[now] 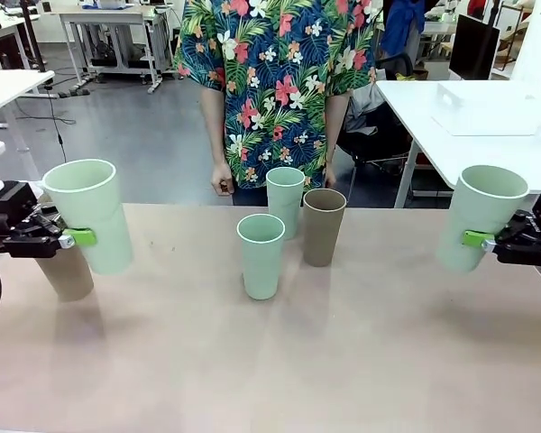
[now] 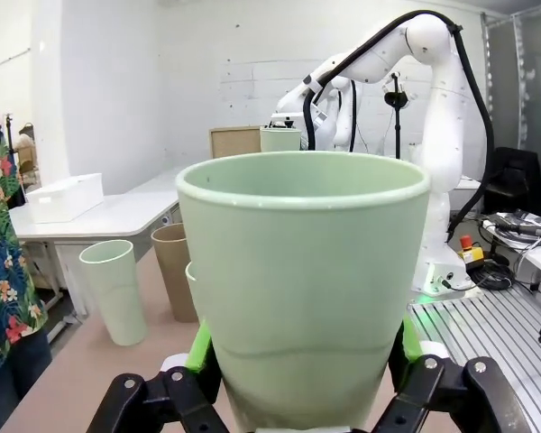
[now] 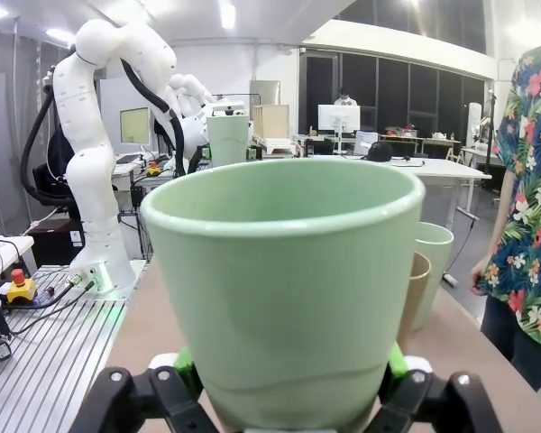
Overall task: Stack the cups and store them in the basket.
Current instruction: Pick up two Reusable plastic cups , one in each hand.
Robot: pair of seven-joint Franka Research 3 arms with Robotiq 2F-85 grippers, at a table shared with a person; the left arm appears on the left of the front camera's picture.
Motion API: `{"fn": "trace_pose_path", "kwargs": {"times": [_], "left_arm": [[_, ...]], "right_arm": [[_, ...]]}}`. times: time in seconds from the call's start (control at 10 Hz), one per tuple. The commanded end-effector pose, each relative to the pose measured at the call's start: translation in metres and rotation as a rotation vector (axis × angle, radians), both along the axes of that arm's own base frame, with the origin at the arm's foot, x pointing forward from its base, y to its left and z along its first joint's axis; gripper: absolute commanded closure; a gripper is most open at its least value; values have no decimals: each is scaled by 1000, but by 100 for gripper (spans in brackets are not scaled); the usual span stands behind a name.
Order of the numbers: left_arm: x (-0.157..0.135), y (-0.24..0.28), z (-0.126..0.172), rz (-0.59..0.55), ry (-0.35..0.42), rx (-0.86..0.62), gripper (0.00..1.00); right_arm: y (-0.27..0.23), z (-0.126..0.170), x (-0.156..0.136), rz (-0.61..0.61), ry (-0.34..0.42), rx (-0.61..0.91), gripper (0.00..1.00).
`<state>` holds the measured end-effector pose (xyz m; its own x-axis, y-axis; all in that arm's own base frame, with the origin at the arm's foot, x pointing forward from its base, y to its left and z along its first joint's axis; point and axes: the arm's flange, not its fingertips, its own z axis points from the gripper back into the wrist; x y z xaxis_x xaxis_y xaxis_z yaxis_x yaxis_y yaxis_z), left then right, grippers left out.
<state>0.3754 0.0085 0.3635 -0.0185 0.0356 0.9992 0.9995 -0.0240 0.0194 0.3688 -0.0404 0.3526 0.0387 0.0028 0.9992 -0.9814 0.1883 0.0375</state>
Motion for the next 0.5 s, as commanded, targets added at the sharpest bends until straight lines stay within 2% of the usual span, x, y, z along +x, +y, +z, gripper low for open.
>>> {"fn": "trace_pose_path", "kwargs": {"times": [0.0, 0.4], "left_arm": [[8, -3, 5, -8, -20, 5, 13], [14, -8, 4, -17, 2, 35, 13]], "right_arm": [[21, 7, -31, -40, 22, -14, 15], [27, 5, -27, -60, 46, -53, 15]]}}
